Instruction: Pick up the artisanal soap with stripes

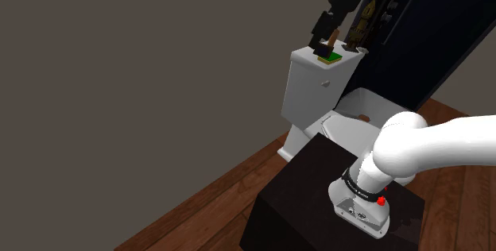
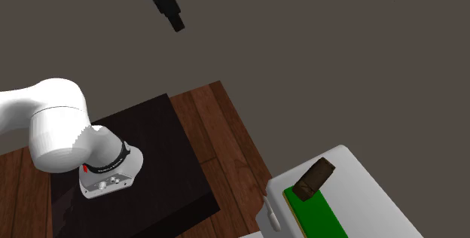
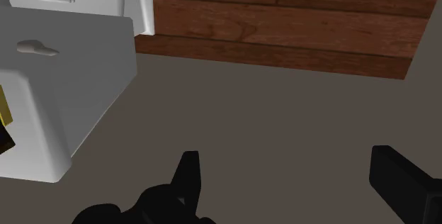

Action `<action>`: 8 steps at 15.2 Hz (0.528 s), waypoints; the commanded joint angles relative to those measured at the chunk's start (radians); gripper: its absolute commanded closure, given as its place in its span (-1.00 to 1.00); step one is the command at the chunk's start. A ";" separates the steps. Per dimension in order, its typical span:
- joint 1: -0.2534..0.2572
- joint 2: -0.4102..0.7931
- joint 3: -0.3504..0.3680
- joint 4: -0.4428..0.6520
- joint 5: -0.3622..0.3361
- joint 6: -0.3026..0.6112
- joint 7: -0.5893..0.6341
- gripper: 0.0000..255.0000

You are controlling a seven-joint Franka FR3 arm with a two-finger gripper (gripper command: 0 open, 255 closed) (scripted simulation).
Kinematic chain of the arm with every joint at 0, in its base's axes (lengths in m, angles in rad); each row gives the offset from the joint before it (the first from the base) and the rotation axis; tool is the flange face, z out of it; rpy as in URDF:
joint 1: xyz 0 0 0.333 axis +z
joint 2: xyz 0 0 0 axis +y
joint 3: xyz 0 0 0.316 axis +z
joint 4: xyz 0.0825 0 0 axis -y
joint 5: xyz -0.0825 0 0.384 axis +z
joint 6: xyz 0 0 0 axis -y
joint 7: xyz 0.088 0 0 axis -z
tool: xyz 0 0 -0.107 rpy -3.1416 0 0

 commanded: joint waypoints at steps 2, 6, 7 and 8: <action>-0.005 0.008 -0.023 -0.003 -0.012 0.006 -0.026 -1.00; -0.023 0.055 -0.115 -0.002 -0.057 0.034 -0.131 -1.00; -0.027 0.070 -0.138 0.002 -0.068 0.041 -0.157 -1.00; -0.031 0.086 -0.161 0.006 -0.078 0.048 -0.182 -1.00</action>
